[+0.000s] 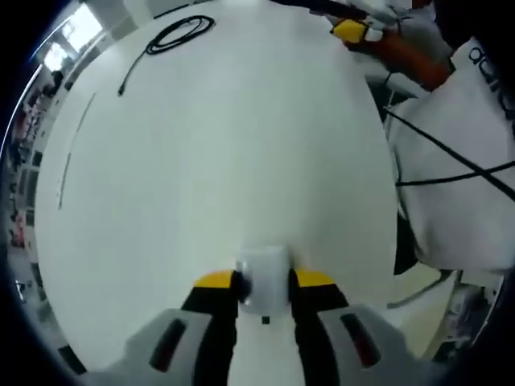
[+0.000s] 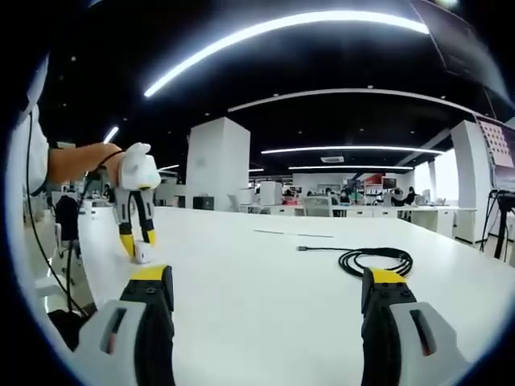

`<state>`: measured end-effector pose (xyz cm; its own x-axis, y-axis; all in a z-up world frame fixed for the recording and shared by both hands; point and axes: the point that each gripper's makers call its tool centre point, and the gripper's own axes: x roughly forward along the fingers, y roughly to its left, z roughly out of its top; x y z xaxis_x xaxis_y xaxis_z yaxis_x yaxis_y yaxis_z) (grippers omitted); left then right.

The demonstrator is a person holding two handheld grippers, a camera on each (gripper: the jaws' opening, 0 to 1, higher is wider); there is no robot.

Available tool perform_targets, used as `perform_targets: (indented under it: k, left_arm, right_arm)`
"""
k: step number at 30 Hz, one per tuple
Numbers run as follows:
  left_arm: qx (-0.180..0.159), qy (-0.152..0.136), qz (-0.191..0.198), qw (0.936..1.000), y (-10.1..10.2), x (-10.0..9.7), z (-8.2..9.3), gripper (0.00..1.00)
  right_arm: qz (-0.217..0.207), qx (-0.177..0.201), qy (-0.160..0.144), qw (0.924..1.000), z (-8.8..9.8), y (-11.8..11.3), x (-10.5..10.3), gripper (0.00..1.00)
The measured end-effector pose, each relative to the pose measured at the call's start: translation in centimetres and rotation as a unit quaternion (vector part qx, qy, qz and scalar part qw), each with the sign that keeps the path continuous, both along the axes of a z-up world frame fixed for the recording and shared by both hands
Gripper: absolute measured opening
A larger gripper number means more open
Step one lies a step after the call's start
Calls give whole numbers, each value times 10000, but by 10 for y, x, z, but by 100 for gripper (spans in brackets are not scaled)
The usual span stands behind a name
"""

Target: Plug the desk Type‑C cable into the charger adapter.

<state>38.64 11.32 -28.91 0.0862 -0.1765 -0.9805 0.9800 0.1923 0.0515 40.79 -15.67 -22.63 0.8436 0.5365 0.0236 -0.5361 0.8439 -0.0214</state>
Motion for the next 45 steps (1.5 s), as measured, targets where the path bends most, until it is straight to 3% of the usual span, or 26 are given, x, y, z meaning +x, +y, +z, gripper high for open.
perform_targets:
  k: [9, 19, 22, 27, 36, 40, 43, 45]
  left_arm:
    - [0, -17, -78, 10000, -2, -5, 0, 24]
    - [-293, 38, -10, 9996, -9, -17, 6, 24]
    - [-518, 29, 31, 9986, -14, -20, 15, 24]
    - [-1172, -53, 234, 9928, -17, -17, 36, 24]
    - [-2257, -635, 833, 9685, -11, 4, 49, 31]
    - [-2761, -1058, 1139, 9485, -9, 13, 54, 34]
    - [-3006, -1221, 1212, 9381, -9, 15, 57, 34]
    - [-3253, -1465, 1344, 9245, -8, 17, 62, 36]
  right_arm:
    - [58, 37, 14, 10000, 3, 4, -1, 98]
    - [121, 51, -15, 9999, 6, 8, -5, 98]
    - [146, 39, -24, 9999, 6, 9, -5, 98]
    - [173, 46, -10, 9998, 6, 12, -6, 98]
    - [187, 73, 0, 9998, 7, 14, -8, 98]
    - [152, 90, 8, 9998, 7, 13, -7, 98]
    - [151, 112, 38, 9998, 6, 13, -7, 98]
    - [155, 98, 39, 9998, 5, 14, -8, 98]
